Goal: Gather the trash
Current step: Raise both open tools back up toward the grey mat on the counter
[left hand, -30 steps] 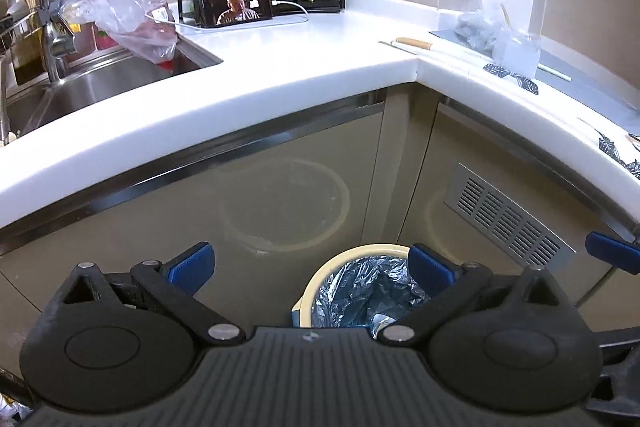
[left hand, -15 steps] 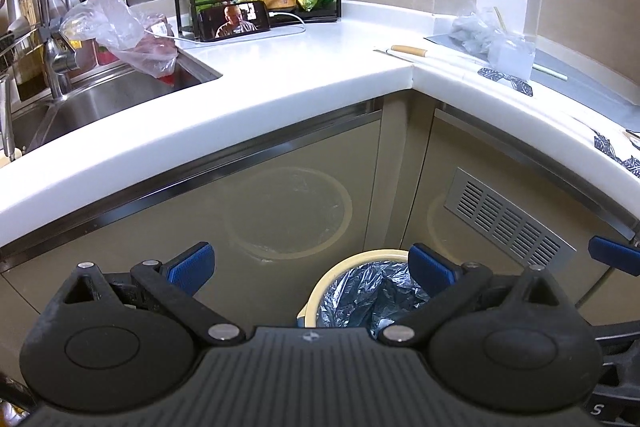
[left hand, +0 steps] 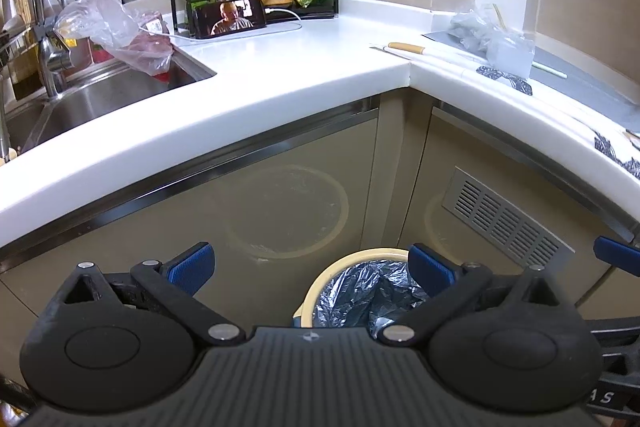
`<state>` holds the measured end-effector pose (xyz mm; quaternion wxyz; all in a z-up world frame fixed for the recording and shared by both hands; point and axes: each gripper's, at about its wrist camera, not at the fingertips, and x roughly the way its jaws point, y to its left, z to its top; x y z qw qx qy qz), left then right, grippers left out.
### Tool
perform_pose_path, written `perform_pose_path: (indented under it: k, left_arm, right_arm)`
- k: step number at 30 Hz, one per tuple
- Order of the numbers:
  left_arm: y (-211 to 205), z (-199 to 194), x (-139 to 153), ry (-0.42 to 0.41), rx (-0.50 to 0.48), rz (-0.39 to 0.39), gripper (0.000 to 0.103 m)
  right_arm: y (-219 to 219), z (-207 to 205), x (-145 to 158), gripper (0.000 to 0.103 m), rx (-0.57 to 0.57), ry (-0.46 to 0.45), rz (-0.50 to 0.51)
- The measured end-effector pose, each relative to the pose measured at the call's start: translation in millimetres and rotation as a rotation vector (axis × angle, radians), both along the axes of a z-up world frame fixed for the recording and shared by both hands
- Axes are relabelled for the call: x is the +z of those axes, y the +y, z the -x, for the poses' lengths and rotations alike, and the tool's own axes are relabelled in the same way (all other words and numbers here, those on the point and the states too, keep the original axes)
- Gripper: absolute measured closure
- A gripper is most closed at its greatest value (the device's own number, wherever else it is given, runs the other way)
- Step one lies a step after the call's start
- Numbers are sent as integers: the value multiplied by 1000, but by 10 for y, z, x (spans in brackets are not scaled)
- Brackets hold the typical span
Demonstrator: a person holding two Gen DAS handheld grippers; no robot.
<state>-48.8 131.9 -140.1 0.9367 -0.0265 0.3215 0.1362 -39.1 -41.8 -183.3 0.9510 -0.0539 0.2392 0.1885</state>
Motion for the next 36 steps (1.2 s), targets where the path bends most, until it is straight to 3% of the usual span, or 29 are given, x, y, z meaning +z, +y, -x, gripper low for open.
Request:
perform_pose_path:
  k: [8, 16, 22, 28, 32, 36]
  left_arm:
    - [-14, -213, 160, -16, -11, 37, 0]
    - [-198, -577, 511, -87, -53, 89, 0]
    - [-474, -893, 804, -150, -136, 124, 0]
    - [-855, -1296, 1031, -224, -217, 89, 0]
    - [-1058, -1682, 1118, -222, -293, 162, 0]
    - [-1311, -2220, 1053, -147, -381, 213, 0]
  right_arm:
    - [-249, -149, 176, 2, -66, -17, -58]
    - [-576, -260, 582, 2, -139, -147, -94]
    - [-887, -338, 817, 1, -250, -243, -105]
    - [-1124, -451, 917, 0, -312, -277, -114]
    - [-1241, -545, 910, 0, -341, -274, -127]
    - [-1288, -665, 874, 0, -354, -264, -137]
